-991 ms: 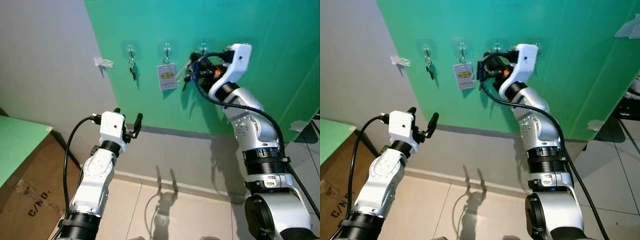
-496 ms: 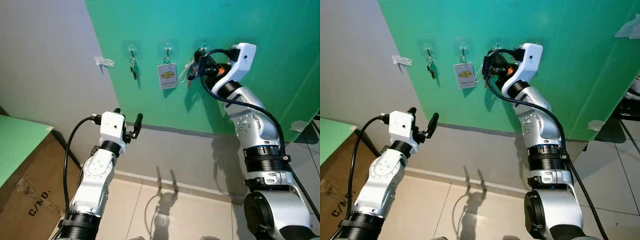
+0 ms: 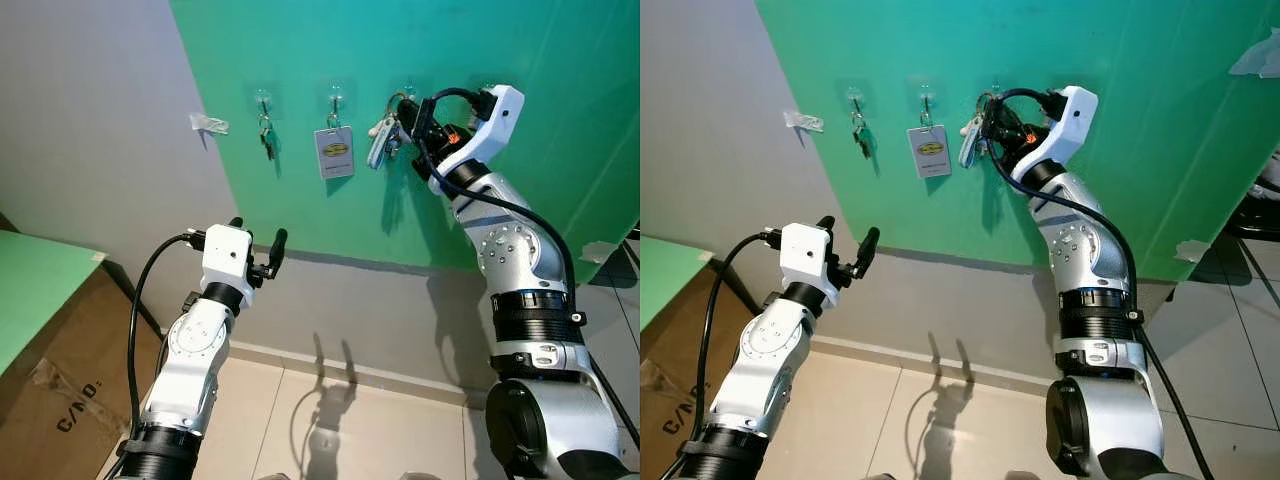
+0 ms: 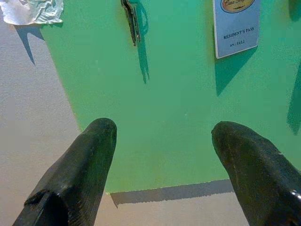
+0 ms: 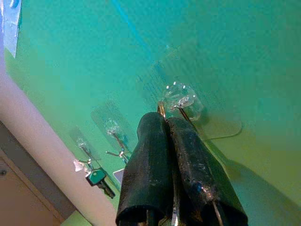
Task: Hang keys on a hook
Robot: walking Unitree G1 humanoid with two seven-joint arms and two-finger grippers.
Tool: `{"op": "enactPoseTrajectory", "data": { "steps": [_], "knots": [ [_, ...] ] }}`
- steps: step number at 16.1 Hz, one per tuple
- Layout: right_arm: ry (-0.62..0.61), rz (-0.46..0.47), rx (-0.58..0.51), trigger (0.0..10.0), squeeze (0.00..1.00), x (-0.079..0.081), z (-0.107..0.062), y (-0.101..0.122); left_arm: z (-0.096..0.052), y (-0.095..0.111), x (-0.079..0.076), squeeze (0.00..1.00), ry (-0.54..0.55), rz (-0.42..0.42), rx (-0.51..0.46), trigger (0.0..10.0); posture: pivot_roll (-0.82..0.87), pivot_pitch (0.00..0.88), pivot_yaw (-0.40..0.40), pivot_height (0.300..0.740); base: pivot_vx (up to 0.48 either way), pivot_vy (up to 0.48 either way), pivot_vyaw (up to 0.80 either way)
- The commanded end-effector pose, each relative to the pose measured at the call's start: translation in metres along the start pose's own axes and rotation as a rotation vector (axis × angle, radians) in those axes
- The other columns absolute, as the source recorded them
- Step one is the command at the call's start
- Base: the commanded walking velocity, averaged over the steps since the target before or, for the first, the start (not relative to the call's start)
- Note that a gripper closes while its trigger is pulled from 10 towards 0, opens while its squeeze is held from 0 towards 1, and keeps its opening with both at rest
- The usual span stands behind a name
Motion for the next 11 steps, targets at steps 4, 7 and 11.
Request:
{"op": "enactPoseTrajectory", "data": {
  "steps": [4, 7, 11],
  "knots": [
    [0.023, 0.021, -0.011, 0.0, 0.00, 0.007, -0.003, 0.005, -0.002, -0.003, 0.001, 0.00, -0.003, 0.013, 0.008, 10.0, -0.19, 0.000, 0.104, 0.740, 0.000, 0.000, 0.00],
    [0.055, -0.146, -0.061, 0.0, 0.00, 0.016, -0.004, 0.017, -0.001, -0.002, 0.000, 0.00, -0.005, 0.013, 0.007, 10.0, -0.20, 0.000, 0.105, 0.740, 0.000, 0.000, 0.00],
    [0.121, -0.314, -0.079, 0.0, 0.00, 0.033, -0.008, 0.018, -0.002, -0.003, 0.001, 0.00, -0.004, 0.014, 0.009, 10.0, -0.19, 0.000, 0.103, 0.740, 0.000, 0.000, 0.00]
  ]
}}
Point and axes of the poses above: a point about 5 cm out from each wrist's last joint towards the gripper, its own z axis pointing out of the wrist towards the gripper, its own y axis along the axis of the wrist's last joint, x = y × z, the point moved 3 cm from there along z, pointing out of the wrist towards the gripper, and after that the axes turned 13 degrees about -z, right-handed, at the moved point
